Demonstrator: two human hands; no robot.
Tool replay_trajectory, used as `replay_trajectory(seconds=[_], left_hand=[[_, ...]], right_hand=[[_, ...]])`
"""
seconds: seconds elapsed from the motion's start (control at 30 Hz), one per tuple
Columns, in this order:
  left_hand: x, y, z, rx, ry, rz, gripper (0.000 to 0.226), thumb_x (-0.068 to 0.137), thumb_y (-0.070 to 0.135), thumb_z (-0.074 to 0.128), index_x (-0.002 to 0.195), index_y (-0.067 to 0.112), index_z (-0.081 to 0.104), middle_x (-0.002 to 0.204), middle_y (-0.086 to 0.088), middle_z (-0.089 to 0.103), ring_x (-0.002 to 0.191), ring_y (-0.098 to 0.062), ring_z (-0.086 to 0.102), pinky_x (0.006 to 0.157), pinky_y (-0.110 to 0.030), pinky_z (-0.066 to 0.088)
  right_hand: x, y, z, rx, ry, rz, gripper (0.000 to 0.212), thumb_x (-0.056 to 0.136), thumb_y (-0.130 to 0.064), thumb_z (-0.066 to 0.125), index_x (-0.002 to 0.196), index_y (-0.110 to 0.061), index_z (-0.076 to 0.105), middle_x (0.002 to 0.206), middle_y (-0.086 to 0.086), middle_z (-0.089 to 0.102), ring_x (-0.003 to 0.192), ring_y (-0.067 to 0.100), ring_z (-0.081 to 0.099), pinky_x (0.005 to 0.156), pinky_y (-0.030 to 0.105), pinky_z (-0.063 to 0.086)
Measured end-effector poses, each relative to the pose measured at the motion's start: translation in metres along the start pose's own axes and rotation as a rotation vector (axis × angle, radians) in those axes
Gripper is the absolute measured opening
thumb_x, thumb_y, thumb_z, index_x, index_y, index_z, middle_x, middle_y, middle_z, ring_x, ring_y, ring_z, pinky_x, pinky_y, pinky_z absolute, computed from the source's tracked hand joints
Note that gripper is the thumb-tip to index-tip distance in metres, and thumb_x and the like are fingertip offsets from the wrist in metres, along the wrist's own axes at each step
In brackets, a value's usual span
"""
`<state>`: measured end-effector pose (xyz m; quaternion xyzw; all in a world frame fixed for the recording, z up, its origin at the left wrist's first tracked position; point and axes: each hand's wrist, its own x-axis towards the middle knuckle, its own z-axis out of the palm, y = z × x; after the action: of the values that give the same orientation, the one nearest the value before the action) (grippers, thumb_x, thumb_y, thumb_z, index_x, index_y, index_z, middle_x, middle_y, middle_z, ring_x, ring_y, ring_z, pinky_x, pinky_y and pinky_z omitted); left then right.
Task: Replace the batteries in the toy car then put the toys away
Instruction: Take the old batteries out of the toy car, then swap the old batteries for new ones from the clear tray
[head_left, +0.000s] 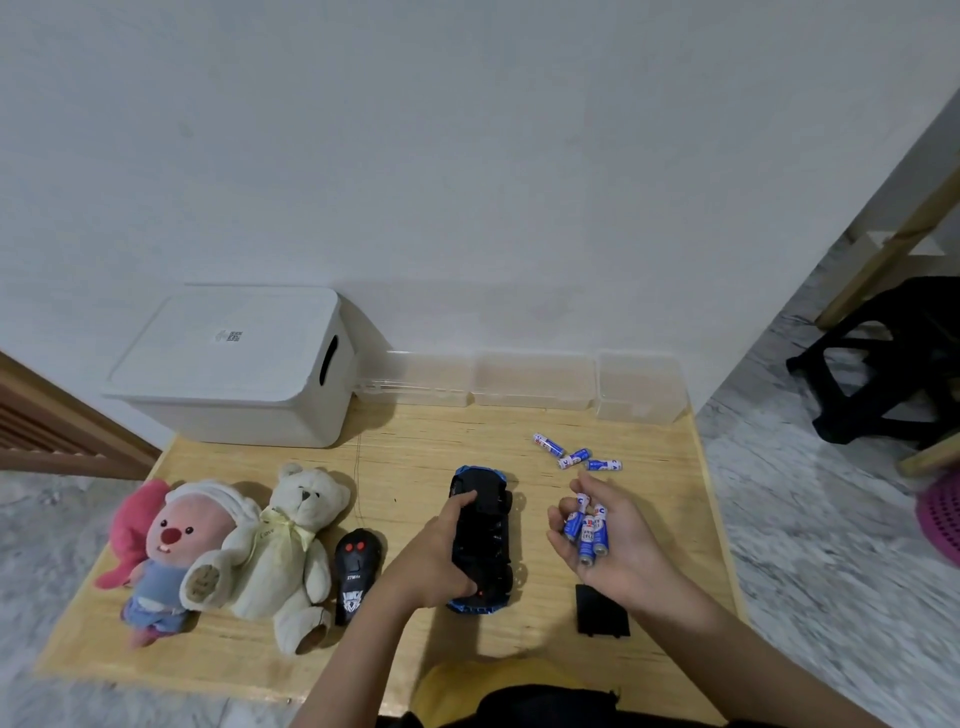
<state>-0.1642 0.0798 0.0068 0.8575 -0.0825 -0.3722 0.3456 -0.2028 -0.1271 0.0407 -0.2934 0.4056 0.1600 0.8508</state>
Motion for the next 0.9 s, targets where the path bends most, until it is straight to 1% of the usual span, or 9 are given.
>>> replay_trajectory(seconds=[0.13,0.2,0.33,0.4,0.5,0.67,0.73,0.83,0.9], left_hand=[[0.001,-0.003,0.004,0.067,0.039,-0.038,0.102,0.073,0.001,0.067,0.147,0.039,0.008,0.121,-0.007,0.045,0.087,-0.022,0.061,0.064,-0.026,0.053],[0.001,-0.002,0.006,0.105,0.058,-0.053,0.101,0.074,0.004,0.068,0.146,0.040,0.008,0.131,-0.012,0.036,0.094,-0.025,0.060,0.071,-0.029,0.056],[0.002,0.009,0.008,0.138,0.150,-0.078,0.098,0.073,0.023,0.076,0.147,0.039,0.012,0.156,-0.017,-0.003,0.142,-0.038,0.019,0.107,-0.043,0.039],[0.006,0.020,0.008,0.161,0.253,-0.043,0.093,0.075,0.032,0.075,0.147,0.034,0.016,0.157,-0.017,-0.004,0.144,-0.036,0.010,0.114,-0.047,0.027],[0.017,0.041,0.008,0.151,0.366,0.059,0.085,0.078,0.035,0.072,0.146,0.029,0.022,0.157,-0.013,0.001,0.144,-0.030,0.010,0.115,-0.046,0.024],[0.048,0.086,0.010,0.120,0.363,0.194,0.079,0.080,0.031,0.071,0.145,0.025,0.026,0.157,-0.008,0.005,0.144,-0.027,0.014,0.113,-0.044,0.028],[0.064,0.104,0.013,0.127,0.361,0.252,0.077,0.081,0.030,0.071,0.144,0.022,0.028,0.157,-0.008,0.008,0.143,-0.027,0.016,0.113,-0.040,0.029],[0.091,0.125,0.018,0.143,0.341,0.337,0.073,0.083,0.030,0.069,0.144,0.019,0.030,0.157,-0.007,0.010,0.142,-0.027,0.020,0.107,-0.032,0.033],[0.110,0.136,0.021,0.182,0.317,0.370,0.074,0.082,0.028,0.069,0.144,0.016,0.031,0.158,-0.008,0.012,0.142,-0.028,0.021,0.110,-0.038,0.032]], right_hand=[[0.005,-0.001,0.001,-0.101,0.037,-0.014,0.031,0.077,-0.044,0.069,0.083,-0.018,0.052,0.051,-0.006,0.041,0.037,0.007,0.035,0.031,0.016,0.027],[0.007,-0.003,-0.001,-0.197,0.054,-0.066,0.034,0.078,-0.046,0.068,0.084,-0.017,0.052,0.051,-0.006,0.038,0.037,0.006,0.030,0.031,0.017,0.022],[0.008,-0.012,-0.013,-0.486,0.086,-0.333,0.031,0.073,-0.044,0.074,0.073,-0.017,0.058,0.052,-0.004,0.040,0.039,0.009,0.029,0.035,0.018,0.023],[0.009,-0.021,-0.019,-0.607,0.128,-0.510,0.023,0.069,-0.037,0.079,0.063,-0.021,0.063,0.050,-0.002,0.045,0.036,0.010,0.029,0.035,0.017,0.024],[0.013,-0.044,-0.031,-0.781,0.203,-0.760,0.014,0.070,-0.027,0.082,0.070,-0.021,0.069,0.054,-0.001,0.055,0.036,0.008,0.037,0.037,0.017,0.031],[0.024,-0.090,-0.051,-1.220,0.349,-1.187,0.029,0.070,-0.019,0.083,0.096,-0.011,0.071,0.083,-0.001,0.074,0.078,0.013,0.069,0.073,0.024,0.053],[0.033,-0.108,-0.057,-1.304,0.417,-1.204,0.038,0.070,-0.020,0.083,0.106,-0.012,0.070,0.099,0.002,0.073,0.092,0.018,0.069,0.080,0.030,0.053],[0.052,-0.134,-0.067,-1.427,0.527,-1.155,0.044,0.073,-0.026,0.080,0.115,-0.024,0.068,0.115,-0.002,0.069,0.103,0.017,0.065,0.076,0.021,0.043],[0.066,-0.149,-0.074,-1.543,0.481,-1.153,0.046,0.076,-0.026,0.077,0.120,-0.025,0.065,0.127,-0.005,0.063,0.107,0.015,0.064,0.077,0.019,0.040]])
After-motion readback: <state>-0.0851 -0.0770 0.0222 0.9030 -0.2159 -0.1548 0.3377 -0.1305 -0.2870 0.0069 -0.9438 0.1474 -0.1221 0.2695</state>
